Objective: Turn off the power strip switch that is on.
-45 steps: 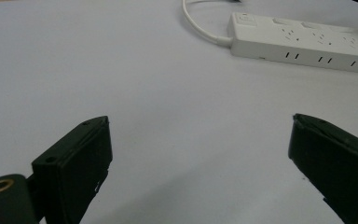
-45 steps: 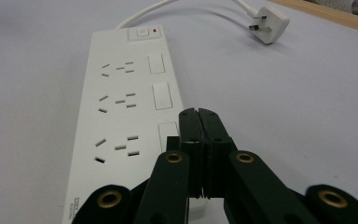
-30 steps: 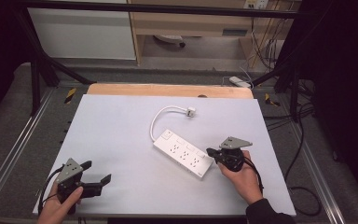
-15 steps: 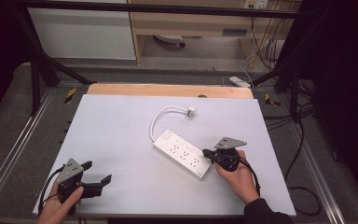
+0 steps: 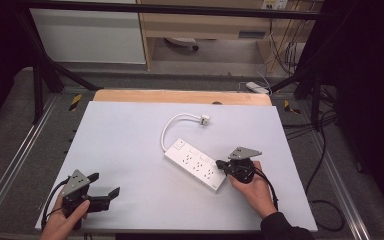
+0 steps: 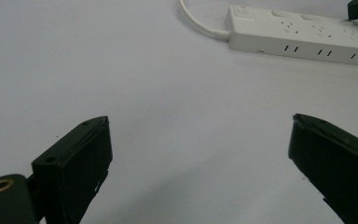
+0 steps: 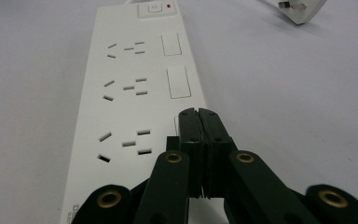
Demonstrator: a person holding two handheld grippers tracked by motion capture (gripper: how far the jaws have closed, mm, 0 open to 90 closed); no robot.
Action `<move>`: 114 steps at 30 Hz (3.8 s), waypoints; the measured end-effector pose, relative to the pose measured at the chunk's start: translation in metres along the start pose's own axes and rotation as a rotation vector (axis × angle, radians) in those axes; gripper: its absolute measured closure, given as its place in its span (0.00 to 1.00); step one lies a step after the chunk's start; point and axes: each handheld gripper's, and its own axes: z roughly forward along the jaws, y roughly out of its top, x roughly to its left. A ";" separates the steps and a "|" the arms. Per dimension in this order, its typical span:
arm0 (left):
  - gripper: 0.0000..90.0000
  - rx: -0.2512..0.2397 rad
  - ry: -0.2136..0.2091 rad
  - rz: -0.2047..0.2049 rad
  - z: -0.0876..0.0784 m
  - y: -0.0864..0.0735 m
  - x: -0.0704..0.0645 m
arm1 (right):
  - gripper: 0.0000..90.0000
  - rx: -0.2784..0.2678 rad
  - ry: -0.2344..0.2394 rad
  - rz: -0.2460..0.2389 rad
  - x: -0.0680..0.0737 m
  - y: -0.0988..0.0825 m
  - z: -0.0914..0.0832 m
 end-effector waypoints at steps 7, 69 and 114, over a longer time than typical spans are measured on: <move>0.07 0.002 -0.001 0.001 0.000 0.000 0.000 | 0.99 0.003 -0.001 -0.001 0.000 0.000 0.002; 0.07 0.028 -0.003 0.025 0.003 -0.001 -0.003 | 1.00 -0.017 0.011 0.001 -0.003 -0.006 0.003; 0.07 0.039 -0.004 0.029 0.004 -0.001 -0.004 | 0.93 -0.077 0.008 0.015 -0.002 -0.004 -0.001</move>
